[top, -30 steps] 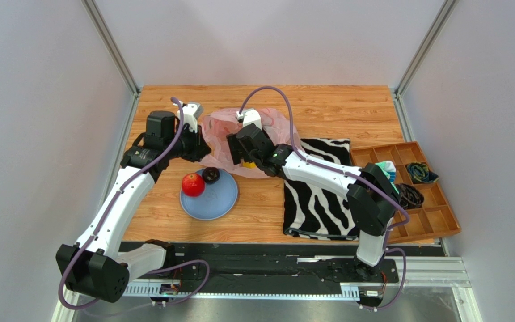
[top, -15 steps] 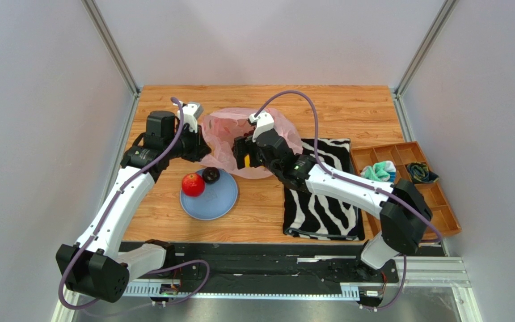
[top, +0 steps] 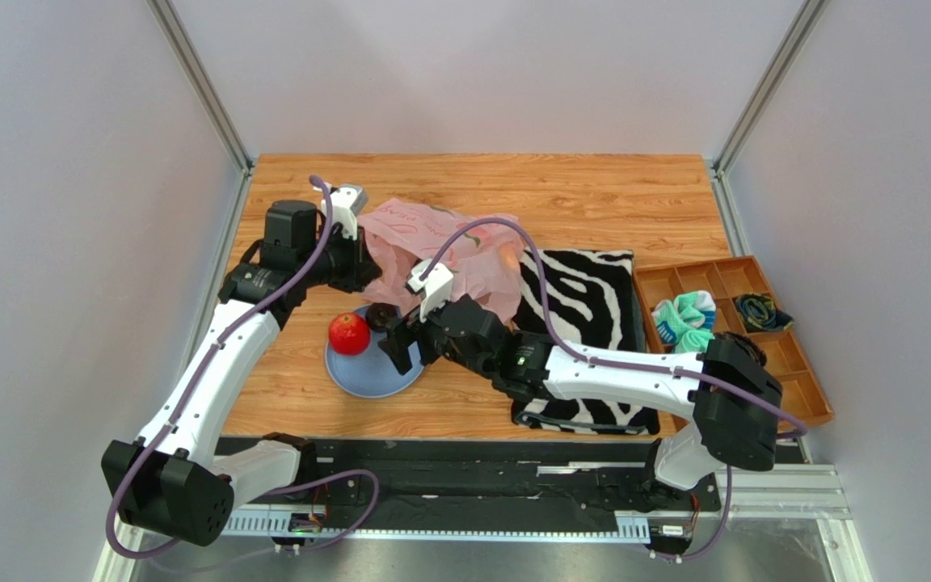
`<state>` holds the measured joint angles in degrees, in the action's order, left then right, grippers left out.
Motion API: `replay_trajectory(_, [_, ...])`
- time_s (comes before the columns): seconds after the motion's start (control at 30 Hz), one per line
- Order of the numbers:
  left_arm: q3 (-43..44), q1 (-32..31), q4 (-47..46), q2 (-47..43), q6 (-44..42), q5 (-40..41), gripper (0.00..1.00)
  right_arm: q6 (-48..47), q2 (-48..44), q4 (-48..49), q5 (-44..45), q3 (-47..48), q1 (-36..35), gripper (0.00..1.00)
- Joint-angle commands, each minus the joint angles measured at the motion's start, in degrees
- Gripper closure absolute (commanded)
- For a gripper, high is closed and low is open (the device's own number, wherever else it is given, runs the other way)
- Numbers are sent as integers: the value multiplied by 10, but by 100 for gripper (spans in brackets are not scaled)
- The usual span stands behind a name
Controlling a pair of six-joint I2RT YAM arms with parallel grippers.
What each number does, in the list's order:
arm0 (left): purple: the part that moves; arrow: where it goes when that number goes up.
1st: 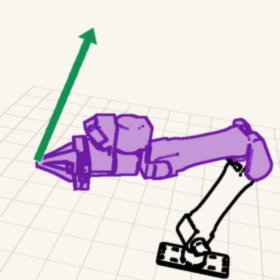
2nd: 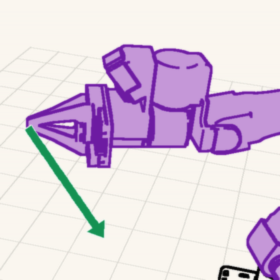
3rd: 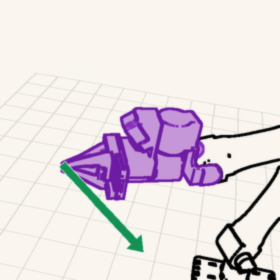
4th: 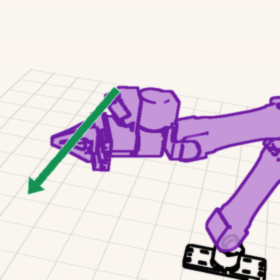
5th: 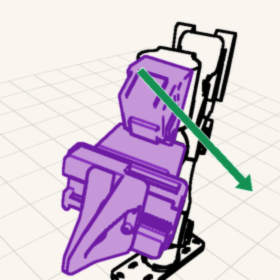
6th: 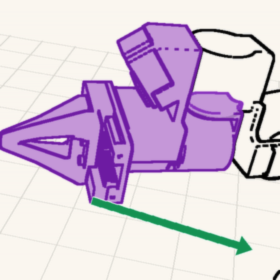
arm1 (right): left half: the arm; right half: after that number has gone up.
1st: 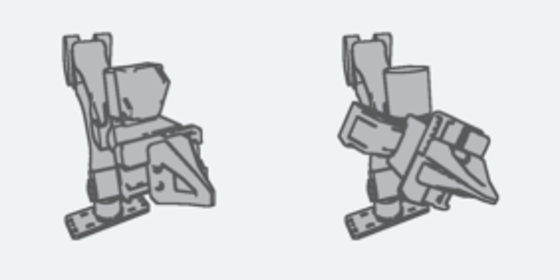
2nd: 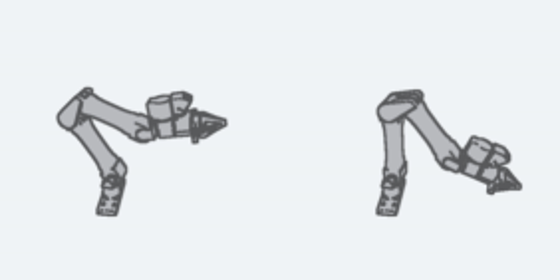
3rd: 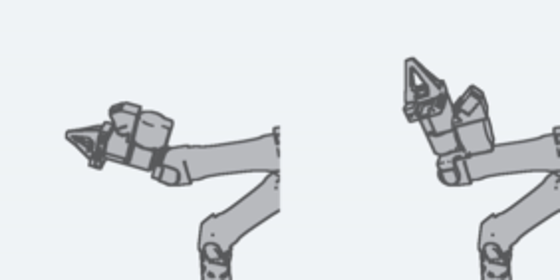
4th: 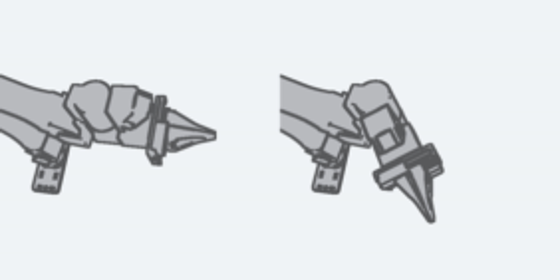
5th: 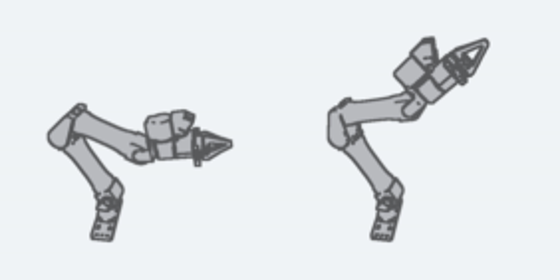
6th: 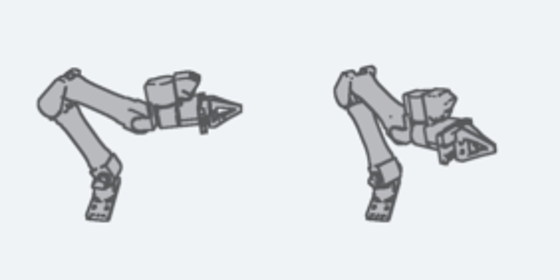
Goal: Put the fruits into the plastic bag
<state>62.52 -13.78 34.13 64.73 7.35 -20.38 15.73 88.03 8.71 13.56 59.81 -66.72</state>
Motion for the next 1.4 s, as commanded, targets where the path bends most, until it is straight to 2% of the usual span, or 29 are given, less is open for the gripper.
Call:
replay_trajectory(0.0, [11,2,-6,0,5,-1,100,-20,15,74,-26,4,-25,16])
replay_trajectory(0.17, [11,2,-6,0,5,-1,100,-17,54,20,8,45,-26,16])
replay_trajectory(0.27, [11,2,-6,0,5,-1,100,-34,40,23,-10,46,-26,14])
replay_trajectory(0.37, [12,2,-5,0,5,-3,100,-49,15,29,-87,58,-21,11])
replay_trajectory(0.4, [11,2,-6,0,6,-3,100,-52,10,29,-166,64,-11,11])
replay_trajectory(0.47, [12,2,-6,-1,5,-2,100,-53,-2,30,-228,82,-3,11])
replay_trajectory(0.57, [11,2,-6,-2,5,0,100,-61,3,11,-393,126,4,9])
replay_trajectory(0.67, [12,2,-6,-2,6,-1,100,-42,27,-8,-497,169,12,9])
replay_trajectory(0.77, [11,2,-6,-3,5,0,100,-2,21,15,-533,167,32,10])
replay_trajectory(0.83, [11,2,-6,-3,5,1,100,11,-1,29,-518,138,46,10])
replay_trajectory(0.93, [12,2,-6,-4,5,-1,100,-33,-72,-11,-426,112,57,10])
replay_trajectory(1.03, [11,2,-6,-4,5,0,100,-60,-144,-69,-302,90,55,10])
replay_trajectory(1.07, [11,3,-6,-3,5,-1,100,-64,-159,-103,-226,85,55,10])
replay_trajectory(1.17, [12,2,-6,-3,6,-1,100,-79,-207,-147,-111,54,56,10])
replay_trajectory(1.37, [12,2,-6,0,6,-1,100,-73,-251,-174,-50,-23,55,14])
